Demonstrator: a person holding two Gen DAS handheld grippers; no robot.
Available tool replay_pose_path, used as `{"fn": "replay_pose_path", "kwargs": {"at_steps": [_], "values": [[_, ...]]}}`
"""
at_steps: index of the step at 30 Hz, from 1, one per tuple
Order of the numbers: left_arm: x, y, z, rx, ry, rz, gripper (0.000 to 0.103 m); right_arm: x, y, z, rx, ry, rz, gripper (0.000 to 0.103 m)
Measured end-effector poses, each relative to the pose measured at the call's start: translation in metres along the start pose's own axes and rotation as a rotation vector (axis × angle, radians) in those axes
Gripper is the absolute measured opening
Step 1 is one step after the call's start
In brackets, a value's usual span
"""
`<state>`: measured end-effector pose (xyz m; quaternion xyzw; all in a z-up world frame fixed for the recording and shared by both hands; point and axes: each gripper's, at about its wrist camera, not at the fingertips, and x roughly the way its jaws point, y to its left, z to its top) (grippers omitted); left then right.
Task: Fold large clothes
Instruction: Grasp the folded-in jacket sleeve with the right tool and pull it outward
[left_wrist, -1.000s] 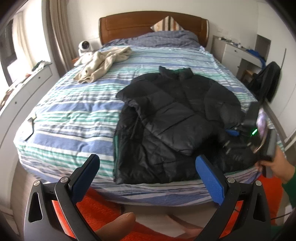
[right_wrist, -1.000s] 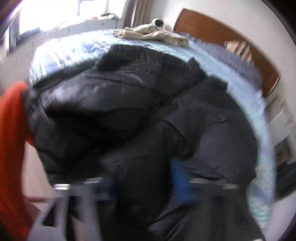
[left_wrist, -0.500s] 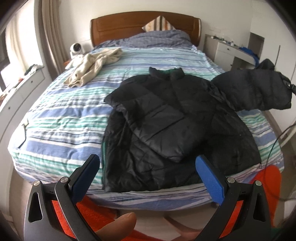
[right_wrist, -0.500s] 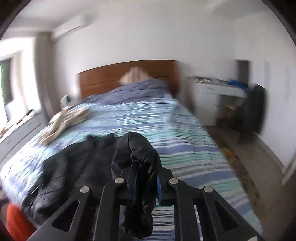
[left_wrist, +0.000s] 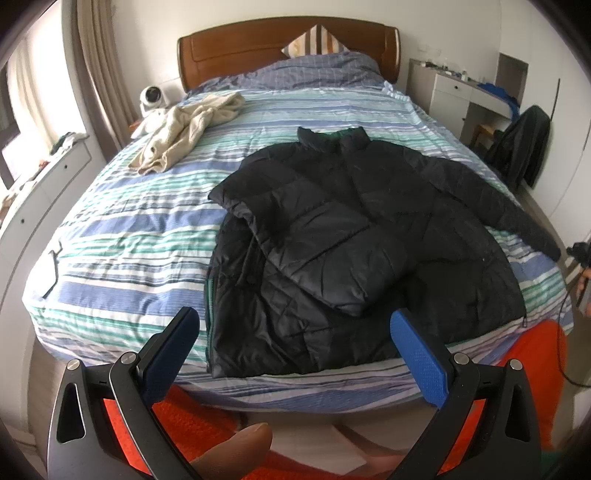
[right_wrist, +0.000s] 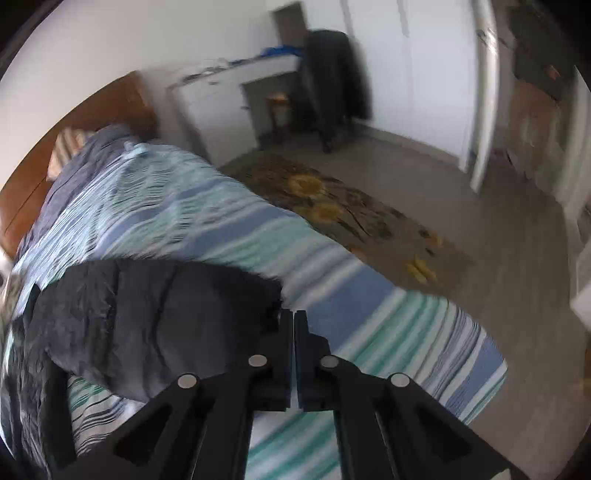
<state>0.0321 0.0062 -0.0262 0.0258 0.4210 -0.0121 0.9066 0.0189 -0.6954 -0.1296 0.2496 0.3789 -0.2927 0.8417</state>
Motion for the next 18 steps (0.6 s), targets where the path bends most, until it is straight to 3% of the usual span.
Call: {"fn": "replay_pose_path", "kwargs": {"at_steps": [3, 5, 9, 11, 12, 15, 18], "values": [[0.0, -0.003, 0.0, 0.005, 0.0, -0.003, 0.103, -0.014, -0.009, -0.008, 0.01, -0.024, 0.035, 0.01], [0.006, -0.005, -0.001, 0.008, 0.018, -0.015, 0.103, -0.026, -0.002, -0.009, -0.004, -0.038, 0.096, 0.03], [0.012, -0.016, 0.001, 0.037, 0.032, -0.026, 0.103, -0.03, 0.032, -0.008, -0.042, -0.042, 0.265, 0.032], [0.009, -0.021, 0.002, 0.051, 0.015, -0.03, 0.103, -0.02, 0.047, -0.009, -0.067, -0.026, 0.301, 0.032], [0.007, -0.023, 0.002, 0.051, 0.008, -0.031, 0.103, -0.008, 0.052, -0.01, -0.075, -0.005, 0.306, 0.032], [0.004, -0.02, 0.0, 0.038, 0.003, -0.02, 0.103, 0.048, 0.046, -0.025, -0.023, 0.166, 0.193, 0.03], [0.006, -0.008, -0.004, 0.024, 0.015, 0.01, 0.103, 0.046, 0.05, -0.032, -0.042, 0.127, 0.151, 0.028]]}}
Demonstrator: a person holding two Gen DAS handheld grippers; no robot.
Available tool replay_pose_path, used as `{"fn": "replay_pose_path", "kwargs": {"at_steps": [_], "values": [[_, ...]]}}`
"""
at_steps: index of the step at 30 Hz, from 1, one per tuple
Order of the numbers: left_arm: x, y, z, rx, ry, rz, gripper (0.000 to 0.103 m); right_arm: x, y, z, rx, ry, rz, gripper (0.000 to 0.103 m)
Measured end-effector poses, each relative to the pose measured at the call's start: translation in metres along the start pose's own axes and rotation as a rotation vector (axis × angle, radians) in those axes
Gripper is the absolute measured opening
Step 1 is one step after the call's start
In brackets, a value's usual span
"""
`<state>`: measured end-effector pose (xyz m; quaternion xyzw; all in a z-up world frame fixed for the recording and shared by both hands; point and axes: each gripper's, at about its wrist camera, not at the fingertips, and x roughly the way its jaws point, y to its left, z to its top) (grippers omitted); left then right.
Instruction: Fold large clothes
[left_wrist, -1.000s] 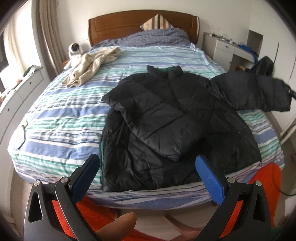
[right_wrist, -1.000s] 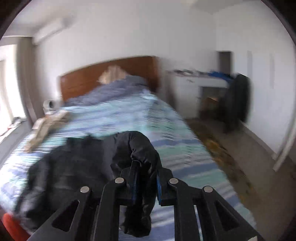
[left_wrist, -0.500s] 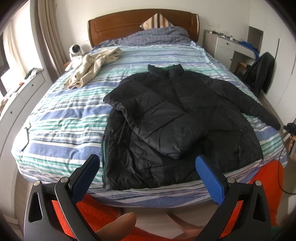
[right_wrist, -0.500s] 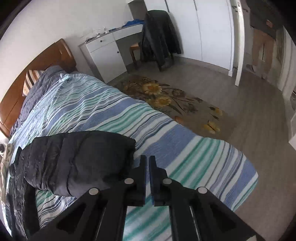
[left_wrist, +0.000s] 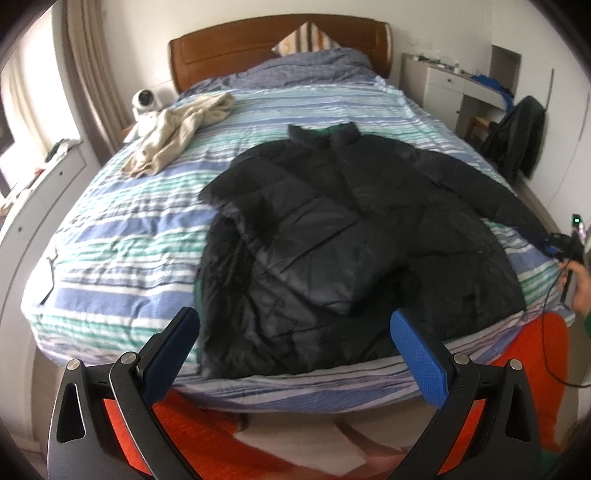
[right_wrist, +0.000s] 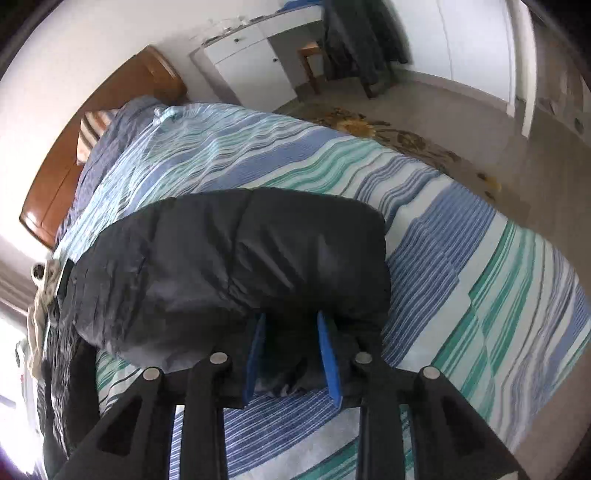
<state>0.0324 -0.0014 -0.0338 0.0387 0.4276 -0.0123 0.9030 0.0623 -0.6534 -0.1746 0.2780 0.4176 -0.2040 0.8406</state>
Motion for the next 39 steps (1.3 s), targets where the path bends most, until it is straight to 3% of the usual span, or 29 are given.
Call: {"fn": "replay_pose_path", "kwargs": {"at_steps": [3, 4, 7, 12, 14, 17, 19, 21, 23, 24, 25, 31, 34, 36, 39], "values": [[0.008, 0.011, -0.005, 0.026, 0.002, 0.02, 0.103, -0.021, 0.03, -0.011, -0.126, -0.042, -0.128, 0.031], [0.011, 0.011, -0.005, 0.051, 0.005, 0.011, 0.103, -0.03, 0.038, -0.015, -0.153, -0.054, -0.129, 0.034], [0.026, -0.005, 0.001, 0.207, -0.004, -0.022, 0.103, -0.066, 0.056, -0.033, -0.187, -0.097, -0.039, 0.045], [0.058, -0.057, 0.01, 0.492, -0.043, -0.151, 0.103, -0.113, 0.086, -0.072, -0.23, -0.122, 0.068, 0.048], [0.084, -0.075, 0.013, 0.561, -0.02, -0.177, 0.103, -0.123, 0.1, -0.088, -0.24, -0.12, 0.111, 0.048], [0.13, -0.089, 0.017, 0.592, 0.053, -0.157, 0.103, -0.138, 0.122, -0.113, -0.278, -0.122, 0.175, 0.048], [0.157, -0.086, 0.018, 0.569, 0.103, -0.158, 0.098, -0.146, 0.136, -0.13, -0.32, -0.125, 0.2, 0.048], [0.165, -0.074, 0.019, 0.523, 0.139, -0.225, 0.08, -0.152, 0.15, -0.146, -0.364, -0.123, 0.218, 0.048], [0.163, -0.06, 0.023, 0.454, 0.141, -0.281, 0.048, -0.156, 0.162, -0.159, -0.401, -0.115, 0.243, 0.048], [0.157, -0.052, 0.027, 0.425, 0.135, -0.301, 0.037, -0.158, 0.171, -0.167, -0.428, -0.11, 0.255, 0.048], [0.151, -0.048, 0.029, 0.411, 0.12, -0.29, 0.021, -0.16, 0.177, -0.172, -0.444, -0.109, 0.258, 0.048], [0.094, 0.016, 0.056, 0.234, -0.017, -0.241, 0.015, -0.172, 0.209, -0.187, -0.497, -0.114, 0.316, 0.048], [0.064, 0.075, 0.072, 0.095, -0.092, -0.175, 0.014, -0.179, 0.222, -0.19, -0.525, -0.122, 0.342, 0.048], [0.047, 0.126, 0.078, -0.005, -0.141, -0.082, 0.014, -0.185, 0.229, -0.192, -0.549, -0.134, 0.35, 0.048], [0.037, 0.193, 0.076, -0.139, -0.151, 0.018, 0.014, -0.19, 0.239, -0.195, -0.571, -0.143, 0.361, 0.048]]}}
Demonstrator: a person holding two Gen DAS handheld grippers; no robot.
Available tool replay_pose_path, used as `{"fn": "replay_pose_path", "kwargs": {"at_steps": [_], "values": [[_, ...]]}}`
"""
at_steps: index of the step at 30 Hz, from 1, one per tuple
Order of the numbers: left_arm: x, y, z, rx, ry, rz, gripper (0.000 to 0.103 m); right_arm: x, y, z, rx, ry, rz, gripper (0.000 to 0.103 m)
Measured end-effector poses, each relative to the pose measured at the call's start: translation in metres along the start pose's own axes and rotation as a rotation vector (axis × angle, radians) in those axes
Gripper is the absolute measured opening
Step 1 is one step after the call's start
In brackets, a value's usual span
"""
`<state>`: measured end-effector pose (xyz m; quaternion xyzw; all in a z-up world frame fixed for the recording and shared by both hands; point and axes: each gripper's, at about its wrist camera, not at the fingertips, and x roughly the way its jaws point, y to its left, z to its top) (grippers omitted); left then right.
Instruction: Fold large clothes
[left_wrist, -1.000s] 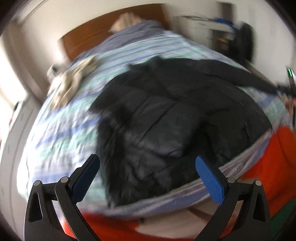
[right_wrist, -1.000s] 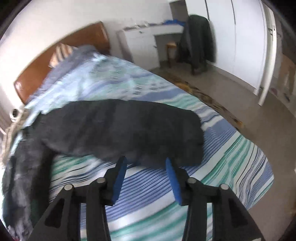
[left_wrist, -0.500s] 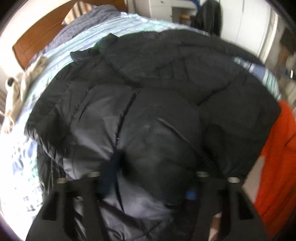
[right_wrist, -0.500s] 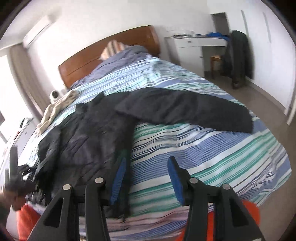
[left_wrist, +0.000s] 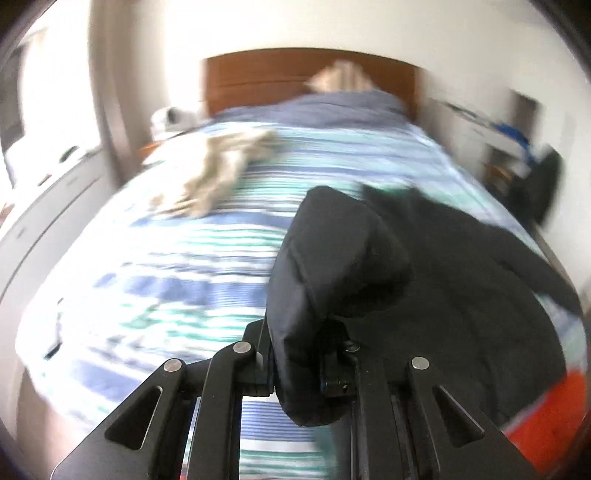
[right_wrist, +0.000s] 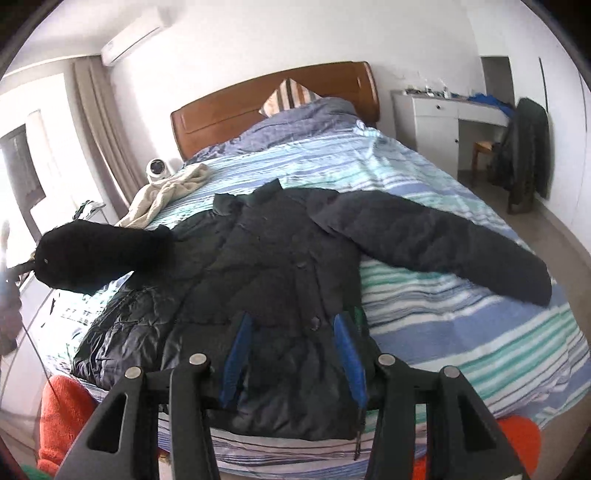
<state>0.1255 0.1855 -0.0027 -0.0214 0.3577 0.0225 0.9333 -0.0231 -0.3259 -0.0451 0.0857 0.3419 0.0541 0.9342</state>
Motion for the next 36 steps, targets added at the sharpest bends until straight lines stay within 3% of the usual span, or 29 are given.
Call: {"fn": "replay_pose_path", "kwargs": {"at_steps": [3, 9, 15, 21, 23, 25, 28, 32, 36], "values": [[-0.002, 0.076, -0.001, -0.191, 0.02, 0.088, 0.014, 0.001, 0.007, 0.001, -0.007, 0.008, 0.015, 0.048], [0.031, 0.161, -0.026, -0.371, 0.088, 0.241, 0.014, 0.011, 0.021, -0.003, -0.018, 0.042, 0.051, 0.048], [0.091, 0.2, -0.05, -0.456, 0.2, 0.349, 0.016, 0.014, 0.034, -0.006, -0.029, 0.058, 0.07, 0.048], [0.092, 0.231, -0.069, -0.56, 0.234, 0.433, 0.034, 0.012, 0.03, -0.007, -0.028, 0.07, 0.039, 0.048], [0.085, 0.229, -0.074, -0.537, 0.239, 0.446, 0.041, 0.015, 0.026, -0.009, -0.013, 0.08, 0.022, 0.058], [0.073, 0.221, -0.079, -0.508, 0.227, 0.431, 0.054, 0.019, 0.019, -0.01, 0.005, 0.092, 0.007, 0.068], [0.057, 0.2, -0.086, -0.465, 0.2, 0.361, 0.066, 0.025, 0.006, -0.01, 0.027, 0.12, -0.022, 0.07], [0.035, 0.136, -0.097, -0.344, 0.228, 0.13, 0.077, 0.027, -0.02, -0.009, 0.036, 0.137, -0.082, 0.07], [0.032, 0.052, -0.116, -0.203, 0.302, -0.104, 0.079, 0.037, -0.051, -0.016, 0.083, 0.222, -0.119, 0.07]]}}
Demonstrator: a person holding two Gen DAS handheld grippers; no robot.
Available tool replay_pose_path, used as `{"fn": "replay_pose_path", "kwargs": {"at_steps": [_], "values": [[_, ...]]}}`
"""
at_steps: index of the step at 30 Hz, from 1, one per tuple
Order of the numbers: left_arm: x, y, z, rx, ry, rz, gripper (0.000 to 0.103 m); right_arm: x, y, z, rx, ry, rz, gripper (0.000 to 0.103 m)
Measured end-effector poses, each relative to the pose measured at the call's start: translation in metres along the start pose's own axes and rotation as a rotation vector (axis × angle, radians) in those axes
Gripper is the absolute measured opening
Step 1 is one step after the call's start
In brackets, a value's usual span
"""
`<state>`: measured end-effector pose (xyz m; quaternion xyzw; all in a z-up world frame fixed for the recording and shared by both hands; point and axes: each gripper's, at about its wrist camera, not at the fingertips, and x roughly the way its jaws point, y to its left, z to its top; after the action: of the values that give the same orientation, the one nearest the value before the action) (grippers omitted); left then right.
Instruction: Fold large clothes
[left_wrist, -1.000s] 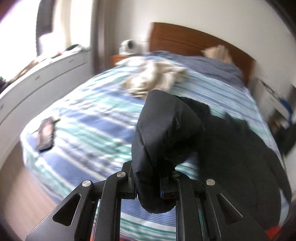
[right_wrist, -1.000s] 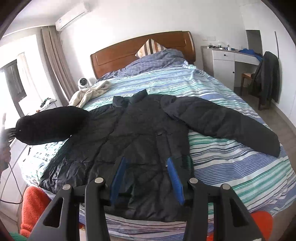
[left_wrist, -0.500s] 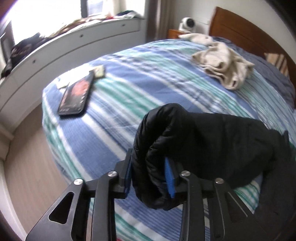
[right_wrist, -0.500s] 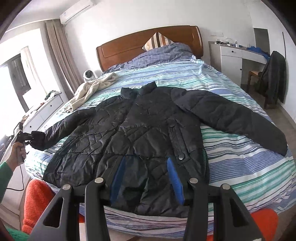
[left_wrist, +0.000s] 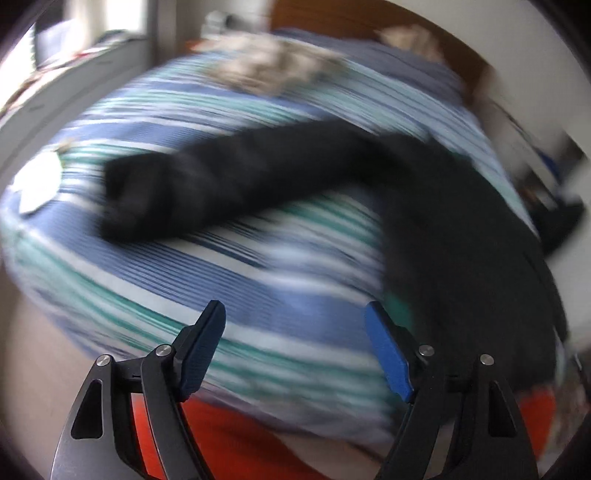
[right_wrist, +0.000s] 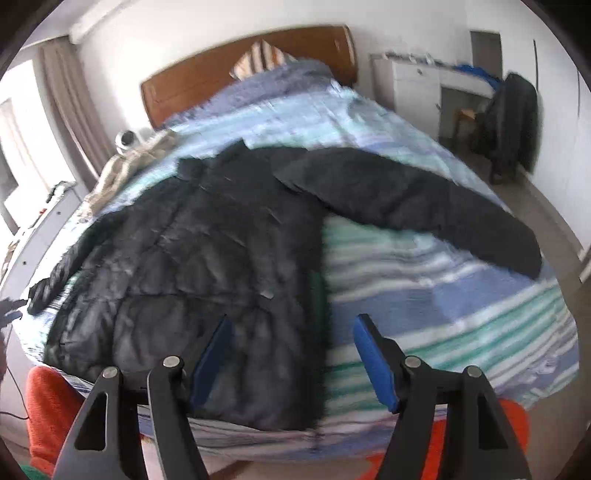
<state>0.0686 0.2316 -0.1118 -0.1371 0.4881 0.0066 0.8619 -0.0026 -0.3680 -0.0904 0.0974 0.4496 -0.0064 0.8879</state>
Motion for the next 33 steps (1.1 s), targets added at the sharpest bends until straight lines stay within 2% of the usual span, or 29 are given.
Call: {"fn": "replay_pose_path", "kwargs": {"at_steps": [3, 6, 9, 10, 11, 13, 14, 17, 21, 24, 27, 28, 29, 33], "values": [[0.024, -0.058, -0.028, 0.107, 0.085, -0.089, 0.079, 0.014, -0.018, -0.009, 0.067, 0.065, 0.056, 0.07], [0.049, -0.088, -0.045, 0.173, 0.147, -0.088, 0.079, 0.028, -0.023, -0.021, 0.121, 0.124, 0.131, 0.07], [0.061, -0.096, -0.049, 0.147, 0.165, -0.09, 0.079, 0.041, -0.018, -0.03, 0.123, 0.157, 0.186, 0.07], [0.063, -0.096, -0.048, 0.135, 0.167, -0.091, 0.072, 0.045, -0.015, -0.032, 0.111, 0.159, 0.18, 0.07], [0.064, -0.095, -0.048, 0.127, 0.168, -0.091, 0.056, 0.049, -0.013, -0.032, 0.101, 0.159, 0.18, 0.061], [0.063, -0.091, -0.046, 0.106, 0.176, -0.103, 0.036, 0.052, -0.011, -0.032, 0.103, 0.164, 0.191, 0.028], [0.061, -0.089, -0.045, 0.096, 0.175, -0.12, 0.031, 0.052, -0.011, -0.031, 0.104, 0.163, 0.191, 0.026], [0.053, -0.091, -0.051, 0.122, 0.162, -0.116, 0.027, 0.043, -0.006, -0.031, 0.075, 0.161, 0.182, 0.02], [0.053, -0.088, -0.065, 0.163, 0.162, -0.085, 0.028, 0.036, -0.006, -0.038, 0.065, 0.17, 0.162, 0.02], [0.065, -0.091, -0.068, 0.179, 0.164, -0.05, 0.035, 0.052, -0.006, -0.041, 0.081, 0.179, 0.144, 0.021], [0.056, -0.098, -0.068, 0.196, 0.137, -0.009, 0.049, 0.049, -0.005, -0.037, 0.07, 0.158, 0.103, 0.037], [0.052, -0.1, -0.068, 0.2, 0.128, -0.002, 0.059, 0.044, -0.005, -0.037, 0.063, 0.149, 0.097, 0.049], [0.045, -0.1, -0.067, 0.201, 0.106, 0.007, 0.066, 0.038, -0.006, -0.035, 0.054, 0.125, 0.088, 0.056], [0.016, -0.099, -0.062, 0.184, 0.031, 0.009, 0.072, 0.018, -0.014, -0.025, 0.069, 0.053, 0.071, 0.059]]}}
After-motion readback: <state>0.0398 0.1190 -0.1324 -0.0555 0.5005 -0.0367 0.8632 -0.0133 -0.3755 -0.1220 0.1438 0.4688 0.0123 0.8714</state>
